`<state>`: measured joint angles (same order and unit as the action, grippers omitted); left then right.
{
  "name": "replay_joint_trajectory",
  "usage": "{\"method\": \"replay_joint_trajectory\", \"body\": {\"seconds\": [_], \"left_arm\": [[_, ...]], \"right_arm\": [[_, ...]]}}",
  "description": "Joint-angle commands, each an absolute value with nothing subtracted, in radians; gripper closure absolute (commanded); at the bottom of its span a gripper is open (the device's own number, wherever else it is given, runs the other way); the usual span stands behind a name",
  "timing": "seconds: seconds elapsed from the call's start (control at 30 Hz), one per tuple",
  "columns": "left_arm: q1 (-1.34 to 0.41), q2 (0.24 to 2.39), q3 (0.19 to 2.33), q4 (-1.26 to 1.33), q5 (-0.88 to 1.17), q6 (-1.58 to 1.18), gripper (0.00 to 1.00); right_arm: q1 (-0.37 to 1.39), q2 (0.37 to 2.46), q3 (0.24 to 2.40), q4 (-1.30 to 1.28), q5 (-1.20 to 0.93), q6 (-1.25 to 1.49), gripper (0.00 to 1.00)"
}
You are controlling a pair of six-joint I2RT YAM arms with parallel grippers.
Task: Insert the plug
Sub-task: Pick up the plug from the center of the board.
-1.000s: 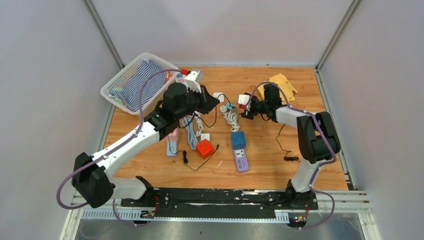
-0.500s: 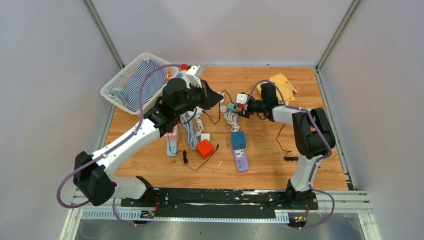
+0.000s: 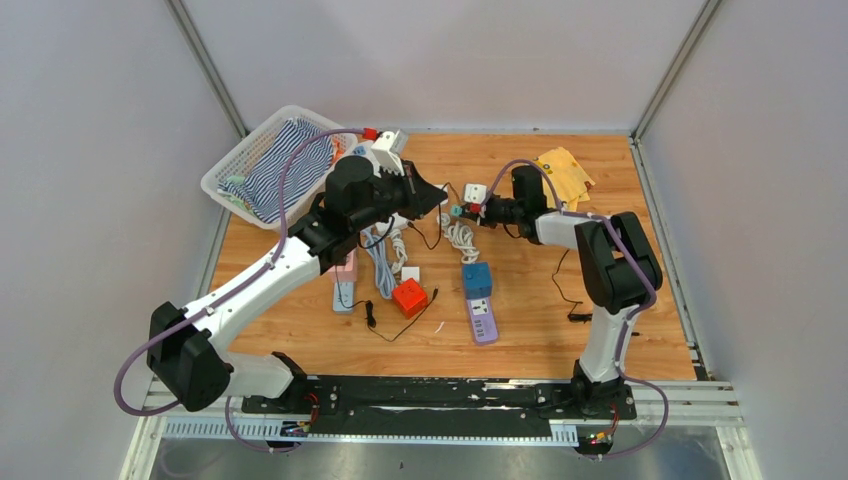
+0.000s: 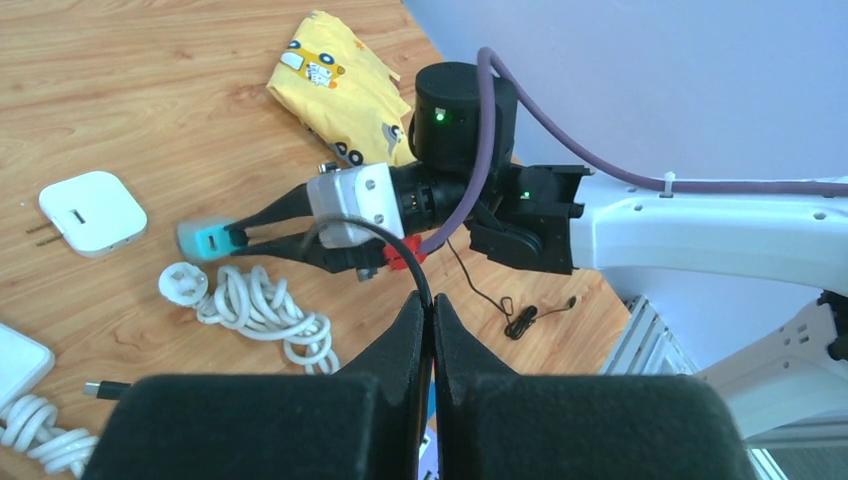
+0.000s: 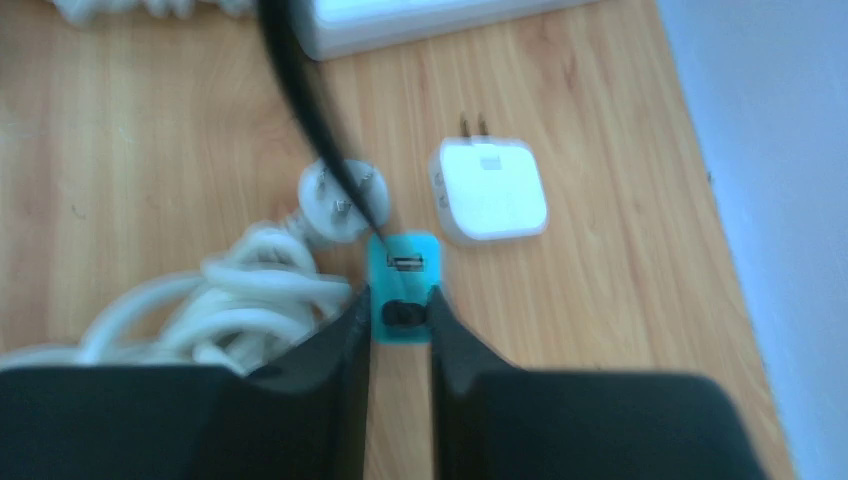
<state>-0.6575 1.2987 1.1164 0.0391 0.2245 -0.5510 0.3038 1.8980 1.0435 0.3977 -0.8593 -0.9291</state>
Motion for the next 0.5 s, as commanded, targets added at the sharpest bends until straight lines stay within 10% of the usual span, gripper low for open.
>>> {"method": "replay_joint_trajectory", "body": {"seconds": [0.0,0.3,0.47], "left_arm": [[-0.653,1.297,1.150,0.052,0.228,-0.555,1.00],[-0.651,1.253,1.106,0.052,0.199,-0.566,0.90],[-0.651,1.250,1.098,0.052,0.205,-0.577,0.92]], "right_arm": [[0.314,1.908,1.057,0.434,-0.819,-0.896,0.90],[0.314,1.801,1.031,0.378,-0.763,-0.892,1.00],[0.318,1.816,1.046,0.314,-0.737,-0.910,0.64]]}}
